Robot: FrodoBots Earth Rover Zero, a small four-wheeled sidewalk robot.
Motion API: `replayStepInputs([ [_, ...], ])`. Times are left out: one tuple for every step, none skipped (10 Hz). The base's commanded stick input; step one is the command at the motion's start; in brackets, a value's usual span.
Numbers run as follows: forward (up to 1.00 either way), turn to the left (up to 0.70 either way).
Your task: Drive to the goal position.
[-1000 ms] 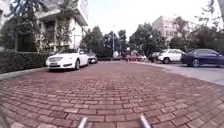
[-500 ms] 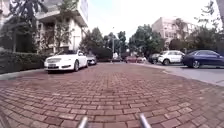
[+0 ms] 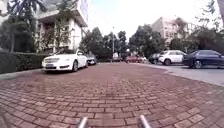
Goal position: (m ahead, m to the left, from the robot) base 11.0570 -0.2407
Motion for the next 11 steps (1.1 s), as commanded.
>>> replayStepInputs([
  [0.59, 0.00],
  [0.45, 0.00],
  [0.31, 0.00],
  [0.18, 0.00],
  [0.04, 0.00],
  [0.00, 0.00],
  [0.00, 0.00],
  [0.00, 0.00],
  [0.00, 0.00],
  [0.00, 0.00],
  [0.00, 0.00],
])
